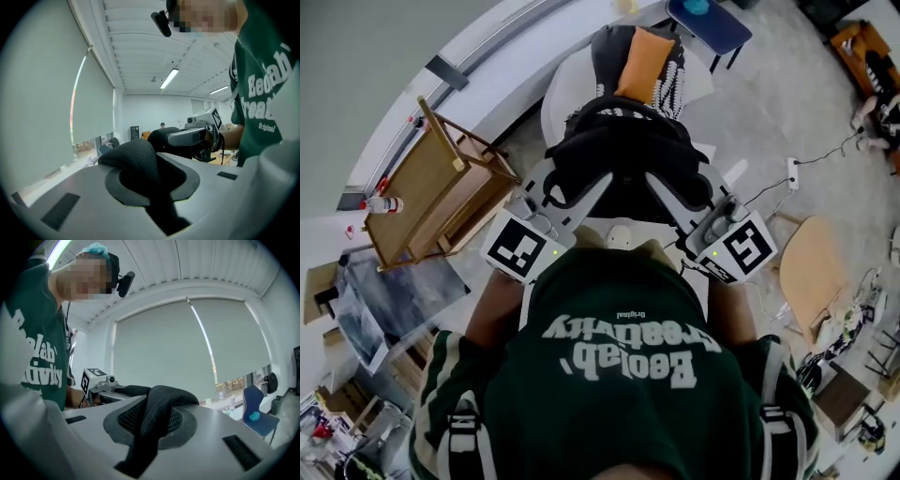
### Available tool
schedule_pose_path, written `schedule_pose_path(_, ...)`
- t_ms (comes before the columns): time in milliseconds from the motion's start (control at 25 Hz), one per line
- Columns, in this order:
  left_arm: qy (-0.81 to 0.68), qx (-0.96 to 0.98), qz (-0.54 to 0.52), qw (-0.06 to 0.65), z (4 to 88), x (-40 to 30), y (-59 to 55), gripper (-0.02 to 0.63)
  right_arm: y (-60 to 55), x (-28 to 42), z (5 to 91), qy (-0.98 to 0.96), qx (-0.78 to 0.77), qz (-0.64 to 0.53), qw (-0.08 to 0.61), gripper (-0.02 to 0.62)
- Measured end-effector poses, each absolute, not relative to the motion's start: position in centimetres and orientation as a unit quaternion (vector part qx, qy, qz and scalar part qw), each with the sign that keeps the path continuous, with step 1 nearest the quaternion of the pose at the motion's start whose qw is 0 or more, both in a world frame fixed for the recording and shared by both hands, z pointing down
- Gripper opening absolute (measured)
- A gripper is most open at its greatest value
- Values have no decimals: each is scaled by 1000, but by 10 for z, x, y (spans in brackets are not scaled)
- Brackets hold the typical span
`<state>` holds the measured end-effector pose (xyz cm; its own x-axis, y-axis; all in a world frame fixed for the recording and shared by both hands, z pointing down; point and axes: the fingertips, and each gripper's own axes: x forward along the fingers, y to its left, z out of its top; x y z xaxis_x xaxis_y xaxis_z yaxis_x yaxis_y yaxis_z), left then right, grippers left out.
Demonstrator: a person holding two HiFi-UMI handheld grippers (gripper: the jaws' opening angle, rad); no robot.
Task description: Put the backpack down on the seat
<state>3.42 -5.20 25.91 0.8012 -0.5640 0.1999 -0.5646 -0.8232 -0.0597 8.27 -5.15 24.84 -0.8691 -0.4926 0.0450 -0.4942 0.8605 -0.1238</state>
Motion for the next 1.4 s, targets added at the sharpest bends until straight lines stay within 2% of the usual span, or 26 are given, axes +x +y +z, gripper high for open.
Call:
schedule_pose_path(320, -243, 964, 111, 14, 279, 95, -87, 77, -90, 142, 266, -947, 309, 90, 9, 72)
schedule_pose_path(840, -166, 979, 115, 38, 318, 106, -191, 83, -195, 155, 305, -912, 374, 170, 7, 72)
schedule_pose_path(1120, -203, 967, 141, 64, 354, 126, -245, 85, -247, 173, 341, -924, 329, 192, 39, 72)
schedule_pose_path(1400, -313, 929, 156, 118, 389, 177, -309, 86, -306, 221, 377, -946, 214, 231, 76, 72)
